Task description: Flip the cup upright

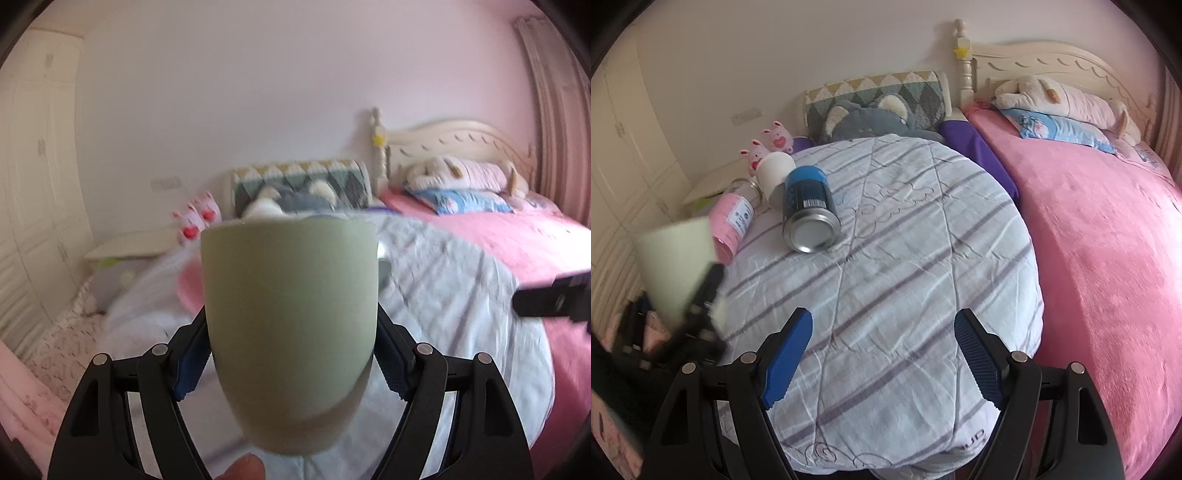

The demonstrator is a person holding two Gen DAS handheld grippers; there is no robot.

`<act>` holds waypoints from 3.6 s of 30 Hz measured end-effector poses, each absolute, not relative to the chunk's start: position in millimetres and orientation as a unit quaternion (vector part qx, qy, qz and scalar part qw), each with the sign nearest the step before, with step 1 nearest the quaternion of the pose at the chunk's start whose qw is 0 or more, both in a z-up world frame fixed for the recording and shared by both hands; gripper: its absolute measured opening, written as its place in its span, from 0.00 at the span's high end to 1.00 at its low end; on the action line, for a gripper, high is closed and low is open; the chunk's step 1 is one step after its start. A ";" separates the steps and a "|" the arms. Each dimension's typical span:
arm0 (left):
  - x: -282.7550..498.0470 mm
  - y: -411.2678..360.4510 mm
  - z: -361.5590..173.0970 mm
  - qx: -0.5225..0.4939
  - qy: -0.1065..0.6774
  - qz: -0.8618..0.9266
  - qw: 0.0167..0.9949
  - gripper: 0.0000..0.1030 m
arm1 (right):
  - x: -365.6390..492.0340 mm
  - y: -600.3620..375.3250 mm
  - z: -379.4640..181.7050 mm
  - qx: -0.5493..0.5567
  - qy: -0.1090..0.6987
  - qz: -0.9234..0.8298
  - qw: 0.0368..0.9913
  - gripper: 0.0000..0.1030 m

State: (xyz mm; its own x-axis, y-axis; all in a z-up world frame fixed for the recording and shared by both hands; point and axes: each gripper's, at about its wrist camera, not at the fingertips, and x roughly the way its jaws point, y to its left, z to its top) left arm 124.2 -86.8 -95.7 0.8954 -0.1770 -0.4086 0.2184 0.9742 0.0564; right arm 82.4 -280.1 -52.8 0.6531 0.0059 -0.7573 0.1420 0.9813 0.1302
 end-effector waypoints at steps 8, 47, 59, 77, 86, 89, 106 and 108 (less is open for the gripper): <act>101.4 -74.4 -104.9 0.044 0.182 -0.116 0.975 0.23 | 60.3 -268.1 -60.4 0.078 0.422 -0.066 0.901 0.22; -47.2 36.5 26.5 0.042 0.296 -0.005 0.954 0.00 | -74.6 -177.3 14.6 0.022 0.264 0.007 0.964 0.22; -79.2 35.2 25.8 0.051 0.305 -0.010 0.951 0.00 | -99.7 -164.6 22.8 0.005 0.255 0.011 0.967 0.22; -76.6 41.6 26.5 0.046 0.309 -0.004 0.950 0.00 | -100.3 -158.9 24.7 0.002 0.257 0.015 0.966 0.22; -77.0 39.5 26.7 0.044 0.310 -0.001 0.950 0.00 | -99.9 -159.1 23.9 0.002 0.258 0.016 0.966 0.22; -75.5 39.7 26.8 0.037 0.311 0.000 0.950 0.00 | -99.5 -159.4 23.4 0.002 0.259 0.017 0.966 0.22; -78.7 42.1 28.1 0.029 0.303 0.007 0.953 0.00 | -99.6 -159.6 20.6 0.004 0.261 0.021 0.965 0.22; -79.3 41.6 27.8 0.029 0.303 0.006 0.953 0.00 | -99.6 -159.5 20.8 0.005 0.260 0.020 0.965 0.22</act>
